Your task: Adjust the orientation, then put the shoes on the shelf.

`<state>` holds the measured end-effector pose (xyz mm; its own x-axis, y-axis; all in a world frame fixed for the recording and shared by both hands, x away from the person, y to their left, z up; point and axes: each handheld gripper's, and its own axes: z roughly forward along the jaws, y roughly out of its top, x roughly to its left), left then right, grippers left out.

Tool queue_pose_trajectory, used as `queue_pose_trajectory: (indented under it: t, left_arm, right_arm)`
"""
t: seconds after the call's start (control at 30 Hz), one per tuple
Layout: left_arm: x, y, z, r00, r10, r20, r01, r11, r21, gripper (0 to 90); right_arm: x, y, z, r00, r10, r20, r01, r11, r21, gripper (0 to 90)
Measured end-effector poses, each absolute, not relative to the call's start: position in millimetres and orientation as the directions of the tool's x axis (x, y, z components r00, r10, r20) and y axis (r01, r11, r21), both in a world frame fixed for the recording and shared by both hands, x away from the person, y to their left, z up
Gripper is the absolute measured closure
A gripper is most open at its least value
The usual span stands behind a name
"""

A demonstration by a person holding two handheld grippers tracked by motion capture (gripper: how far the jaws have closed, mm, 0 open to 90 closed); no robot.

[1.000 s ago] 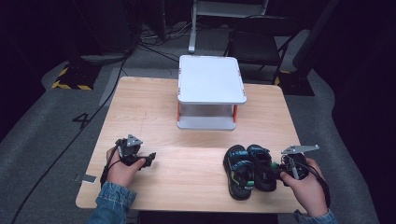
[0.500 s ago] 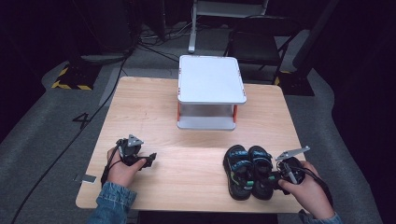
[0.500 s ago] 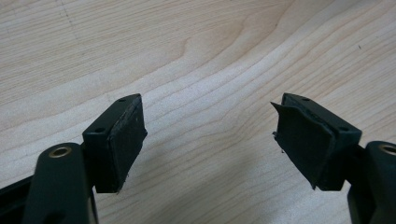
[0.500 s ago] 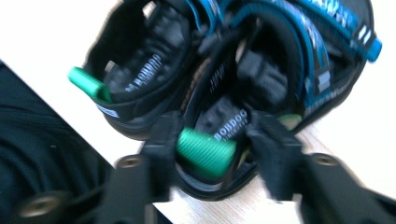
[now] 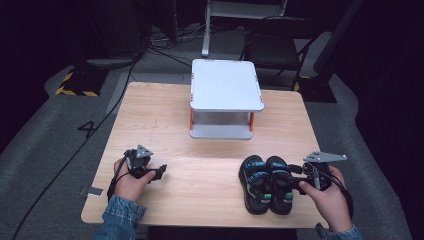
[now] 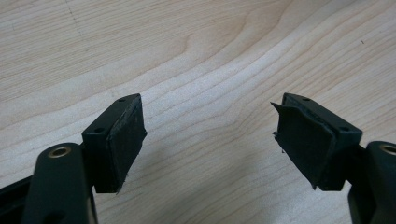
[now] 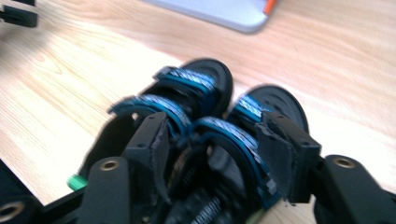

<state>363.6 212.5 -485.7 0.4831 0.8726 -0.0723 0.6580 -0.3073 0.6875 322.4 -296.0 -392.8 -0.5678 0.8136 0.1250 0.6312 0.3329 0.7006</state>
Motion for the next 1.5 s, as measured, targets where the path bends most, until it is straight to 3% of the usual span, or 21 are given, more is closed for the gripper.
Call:
queue_pose_trajectory:
  t: [0.47, 0.73, 1.1, 1.33, 1.5]
  left_arm:
    - [368, 208, -487, 0.494, 0.866, -0.075, 0.651, -0.312, 0.692, 24.1]
    - [367, 207, -486, 0.497, 0.864, -0.078, 0.654, -0.314, 0.688, 24.1]
    - [362, 210, -488, 0.492, 0.868, -0.062, 0.656, -0.323, 0.682, 23.8]
    - [361, 211, -489, 0.488, 0.87, -0.064, 0.658, -0.319, 0.682, 23.8]
    - [361, 211, -490, 0.489, 0.87, -0.061, 0.659, -0.324, 0.679, 23.8]
  right_arm:
    - [313, -270, -399, -0.622, 0.777, 0.096, 0.561, 0.357, 0.747, 43.4]
    - [315, -267, -412, -0.535, 0.832, 0.147, 0.694, 0.334, 0.637, 43.2]
    - [318, -255, -421, -0.513, 0.834, 0.201, 0.73, 0.301, 0.614, 41.0]
    - [317, -261, -416, -0.473, 0.855, 0.212, 0.764, 0.279, 0.581, 45.0]
    - [320, -255, -430, -0.498, 0.843, 0.204, 0.775, 0.328, 0.539, 41.7]
